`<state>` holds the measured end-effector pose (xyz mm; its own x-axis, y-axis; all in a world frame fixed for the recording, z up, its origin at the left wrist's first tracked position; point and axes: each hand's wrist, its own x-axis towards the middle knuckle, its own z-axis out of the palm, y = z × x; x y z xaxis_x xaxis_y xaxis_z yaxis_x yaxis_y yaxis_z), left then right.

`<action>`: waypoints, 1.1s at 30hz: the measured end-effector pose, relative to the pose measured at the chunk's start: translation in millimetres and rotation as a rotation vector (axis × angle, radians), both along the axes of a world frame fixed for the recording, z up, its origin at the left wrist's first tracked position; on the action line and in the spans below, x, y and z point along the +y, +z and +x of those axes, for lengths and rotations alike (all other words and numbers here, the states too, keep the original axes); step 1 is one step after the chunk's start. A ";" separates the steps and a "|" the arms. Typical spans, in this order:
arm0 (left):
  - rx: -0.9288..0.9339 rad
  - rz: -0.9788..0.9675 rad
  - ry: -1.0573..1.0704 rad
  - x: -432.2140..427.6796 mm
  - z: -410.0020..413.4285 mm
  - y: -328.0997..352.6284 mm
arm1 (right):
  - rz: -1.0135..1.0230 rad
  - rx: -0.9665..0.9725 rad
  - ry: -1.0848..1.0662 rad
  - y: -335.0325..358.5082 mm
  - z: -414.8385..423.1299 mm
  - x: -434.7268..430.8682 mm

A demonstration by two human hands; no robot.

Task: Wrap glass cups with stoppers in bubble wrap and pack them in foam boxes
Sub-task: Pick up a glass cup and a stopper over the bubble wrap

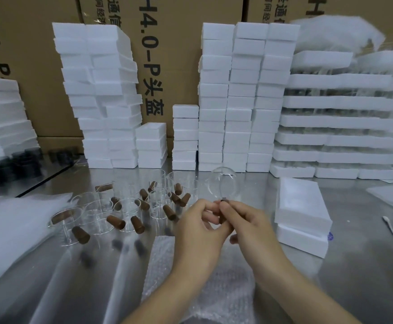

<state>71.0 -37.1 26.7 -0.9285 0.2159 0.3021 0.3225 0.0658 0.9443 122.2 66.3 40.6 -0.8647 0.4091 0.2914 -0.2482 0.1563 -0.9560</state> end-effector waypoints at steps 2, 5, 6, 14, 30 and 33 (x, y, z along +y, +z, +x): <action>-0.015 -0.015 -0.119 -2.5 -4.4 5.4 | 0.074 0.039 -0.045 -0.5 -1.8 6.2; 0.002 -0.015 -0.135 -9.5 -14.4 11.7 | 0.166 0.028 -0.110 -2.9 -6.0 16.6; 0.022 -0.006 -0.096 -12.2 -17.0 13.0 | 0.178 0.034 -0.117 -3.6 -6.7 18.4; 0.355 0.065 0.059 -20.9 -14.0 22.5 | 0.325 0.093 -0.105 -11.4 -6.8 12.4; 0.885 -0.156 0.185 -27.8 -22.2 14.6 | 0.447 0.221 0.063 -13.0 -0.5 17.7; 0.848 -0.133 0.196 -27.9 -22.3 13.1 | 0.420 0.234 0.040 -13.1 0.0 16.7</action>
